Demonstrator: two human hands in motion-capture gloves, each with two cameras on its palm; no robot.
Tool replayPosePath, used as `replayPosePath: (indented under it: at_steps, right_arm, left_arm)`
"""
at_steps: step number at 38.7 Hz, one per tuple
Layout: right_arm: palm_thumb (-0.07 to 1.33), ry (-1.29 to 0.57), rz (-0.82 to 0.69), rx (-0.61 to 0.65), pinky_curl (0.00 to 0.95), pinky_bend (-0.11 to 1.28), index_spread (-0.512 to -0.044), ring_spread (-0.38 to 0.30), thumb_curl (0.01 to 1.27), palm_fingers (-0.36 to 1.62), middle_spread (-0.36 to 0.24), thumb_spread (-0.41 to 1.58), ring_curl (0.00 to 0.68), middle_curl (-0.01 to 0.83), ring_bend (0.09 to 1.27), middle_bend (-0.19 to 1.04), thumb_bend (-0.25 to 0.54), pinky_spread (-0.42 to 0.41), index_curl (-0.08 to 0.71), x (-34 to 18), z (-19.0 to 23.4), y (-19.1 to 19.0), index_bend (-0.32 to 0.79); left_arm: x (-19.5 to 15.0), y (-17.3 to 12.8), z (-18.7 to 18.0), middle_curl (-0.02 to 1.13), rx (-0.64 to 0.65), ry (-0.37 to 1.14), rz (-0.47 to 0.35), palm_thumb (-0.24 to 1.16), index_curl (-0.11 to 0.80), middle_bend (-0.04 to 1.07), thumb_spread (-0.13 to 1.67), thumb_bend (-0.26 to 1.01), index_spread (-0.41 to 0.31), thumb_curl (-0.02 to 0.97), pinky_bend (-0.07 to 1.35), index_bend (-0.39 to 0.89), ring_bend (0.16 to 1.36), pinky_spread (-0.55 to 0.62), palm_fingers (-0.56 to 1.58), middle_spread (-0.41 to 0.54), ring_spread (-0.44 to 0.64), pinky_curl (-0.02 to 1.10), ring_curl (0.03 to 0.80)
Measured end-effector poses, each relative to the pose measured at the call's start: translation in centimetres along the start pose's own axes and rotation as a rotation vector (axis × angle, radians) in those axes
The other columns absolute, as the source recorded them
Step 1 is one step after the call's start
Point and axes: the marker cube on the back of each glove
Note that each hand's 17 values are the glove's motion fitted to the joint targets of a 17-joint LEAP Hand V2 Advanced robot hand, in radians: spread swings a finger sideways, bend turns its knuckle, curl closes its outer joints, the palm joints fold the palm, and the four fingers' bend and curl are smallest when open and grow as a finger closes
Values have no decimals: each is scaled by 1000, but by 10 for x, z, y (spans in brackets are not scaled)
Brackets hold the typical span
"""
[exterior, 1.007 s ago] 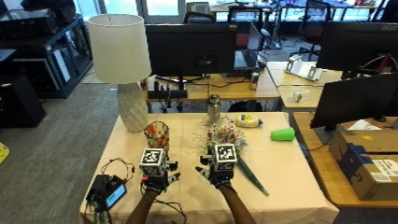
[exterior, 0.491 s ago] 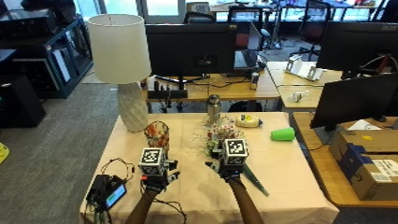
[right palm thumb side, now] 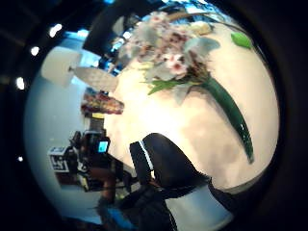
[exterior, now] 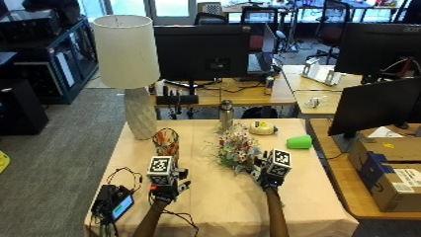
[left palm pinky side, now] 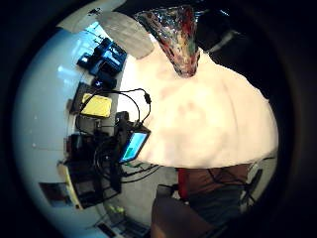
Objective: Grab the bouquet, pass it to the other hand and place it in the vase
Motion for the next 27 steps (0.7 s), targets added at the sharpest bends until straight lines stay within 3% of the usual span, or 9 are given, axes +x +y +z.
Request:
replayPosePath:
  at_steps: [3, 8, 14, 20, 24, 27]
  right_arm:
    - [278, -15, 42, -65, 330, 549, -418, 172, 278, -76, -10, 1035, 209, 302, 257, 189, -20, 285, 186, 16, 22, 0, 95]
    - [290, -32, 70, -66, 334, 554, -416, 174, 284, -82, -6, 1024, 215, 306, 260, 192, -22, 287, 174, 16, 4, 26, 89]
    - [302, -25, 116, -193, 339, 568, -414, 174, 289, -85, -4, 1013, 221, 306, 261, 189, -23, 287, 163, 27, 29, 38, 87]
    - [385, -139, 47, -297, 338, 556, -404, 175, 306, -63, -3, 1027, 225, 307, 250, 187, 9, 287, 171, 24, 46, 48, 131]
    - [495, -182, 68, -169, 320, 491, -373, 173, 333, 65, -9, 1049, 223, 307, 243, 188, 42, 281, 222, 25, 51, 37, 233]
    - [630, -118, 107, -22, 281, 383, -353, 152, 368, 344, -26, 1074, 217, 313, 254, 218, 103, 276, 270, 26, 47, 28, 391]
  left_arm:
    - [1, -4, 5, 310, 1, 10, 11, 100, 225, 190, 1060, -23, 47, 249, 608, 127, 572, 286, 243, 236, 404, 357, 258]
    - [3, -12, 13, 316, 6, 35, 28, 99, 229, 193, 1060, -23, 46, 252, 606, 126, 571, 286, 242, 236, 400, 359, 260]
    - [4, -5, 9, 322, -29, 22, 12, 98, 231, 194, 1060, -23, 45, 256, 605, 125, 570, 286, 243, 232, 398, 362, 262]
    - [4, 3, 1, 326, -45, 17, -6, 102, 233, 193, 1060, -22, 45, 261, 604, 125, 570, 286, 242, 229, 397, 365, 264]
    - [0, -5, 10, 328, -32, 24, -5, 103, 235, 192, 1060, -22, 45, 264, 603, 125, 570, 287, 241, 229, 396, 366, 265]
    - [-3, -6, 13, 330, -38, 28, -11, 103, 235, 192, 1060, -23, 45, 266, 603, 125, 570, 287, 241, 228, 396, 367, 266]
